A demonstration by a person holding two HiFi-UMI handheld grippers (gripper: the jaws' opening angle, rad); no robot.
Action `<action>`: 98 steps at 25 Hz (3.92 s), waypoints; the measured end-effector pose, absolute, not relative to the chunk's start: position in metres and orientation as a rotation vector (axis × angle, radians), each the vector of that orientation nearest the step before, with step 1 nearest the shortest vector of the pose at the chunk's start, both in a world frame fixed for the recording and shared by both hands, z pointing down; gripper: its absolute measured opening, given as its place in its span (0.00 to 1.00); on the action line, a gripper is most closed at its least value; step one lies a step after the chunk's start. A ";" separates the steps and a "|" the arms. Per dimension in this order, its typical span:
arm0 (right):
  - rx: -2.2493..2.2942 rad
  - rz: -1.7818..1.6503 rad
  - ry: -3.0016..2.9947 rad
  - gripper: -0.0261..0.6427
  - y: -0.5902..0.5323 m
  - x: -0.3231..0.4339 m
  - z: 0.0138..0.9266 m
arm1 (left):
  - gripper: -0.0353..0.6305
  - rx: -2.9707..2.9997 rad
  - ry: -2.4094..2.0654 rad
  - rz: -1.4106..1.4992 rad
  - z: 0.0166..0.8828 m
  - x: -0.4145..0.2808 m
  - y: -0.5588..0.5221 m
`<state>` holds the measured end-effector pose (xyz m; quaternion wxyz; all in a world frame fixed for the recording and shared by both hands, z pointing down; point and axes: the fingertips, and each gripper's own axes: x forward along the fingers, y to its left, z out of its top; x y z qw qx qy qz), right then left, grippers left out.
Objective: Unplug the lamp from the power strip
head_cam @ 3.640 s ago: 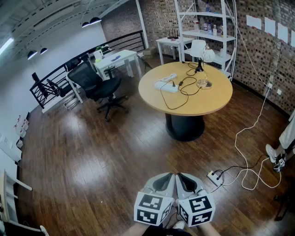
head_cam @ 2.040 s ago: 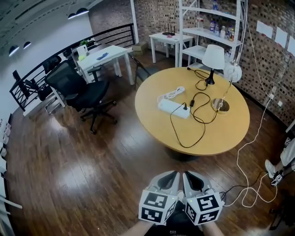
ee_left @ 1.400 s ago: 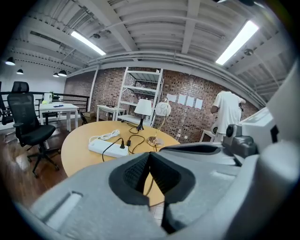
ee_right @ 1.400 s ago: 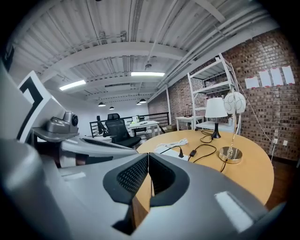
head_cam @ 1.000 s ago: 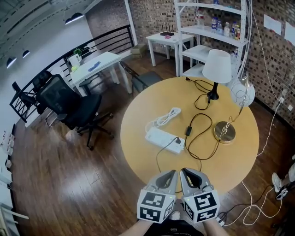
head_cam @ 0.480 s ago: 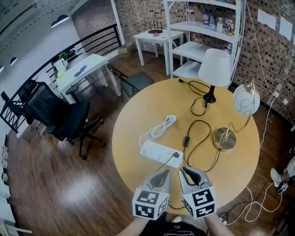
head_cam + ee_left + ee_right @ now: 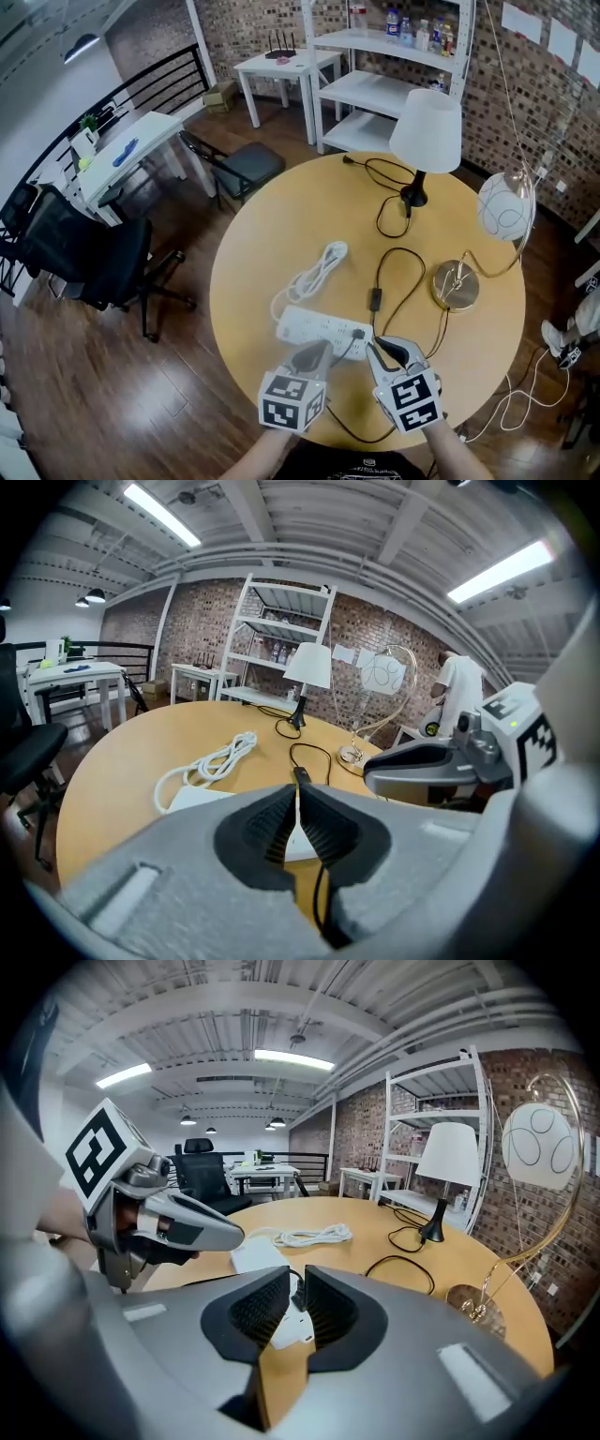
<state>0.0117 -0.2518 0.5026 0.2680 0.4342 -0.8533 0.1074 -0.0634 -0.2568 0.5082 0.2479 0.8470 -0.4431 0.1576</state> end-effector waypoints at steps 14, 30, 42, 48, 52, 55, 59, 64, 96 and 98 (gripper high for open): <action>0.860 0.211 -2.169 0.19 -0.275 -0.003 0.561 | 0.06 2.356 -1.013 0.528 0.565 -0.057 -0.292; 0.695 0.161 -2.141 0.14 -0.291 -0.018 0.585 | 0.06 2.434 -1.003 0.822 0.592 -0.048 -0.300; 0.679 0.163 -2.161 0.12 -0.289 -0.019 0.582 | 0.06 2.407 -0.952 0.877 0.595 -0.047 -0.301; 0.701 0.186 -2.173 0.12 -0.289 -0.019 0.582 | 0.05 2.428 -0.949 0.887 0.595 -0.047 -0.301; 0.703 0.208 -2.182 0.12 -0.290 -0.018 0.580 | 0.05 2.427 -0.933 0.888 0.594 -0.047 -0.301; 0.711 0.232 -2.186 0.12 -0.291 -0.017 0.581 | 0.05 2.433 -0.928 0.886 0.595 -0.046 -0.301; 0.731 0.322 -2.202 0.12 -0.293 -0.016 0.581 | 0.05 2.426 -0.921 0.885 0.595 -0.047 -0.301; 0.750 0.247 -2.207 0.12 -0.292 -0.018 0.573 | 0.05 2.420 -0.910 0.882 0.596 -0.046 -0.301; 1.256 0.161 -2.199 0.11 -0.299 0.053 0.480 | 0.06 2.438 -0.991 0.847 0.598 -0.048 -0.299; 1.278 0.181 -2.186 0.11 -0.294 0.058 0.486 | 0.06 2.424 -1.008 0.811 0.594 -0.051 -0.296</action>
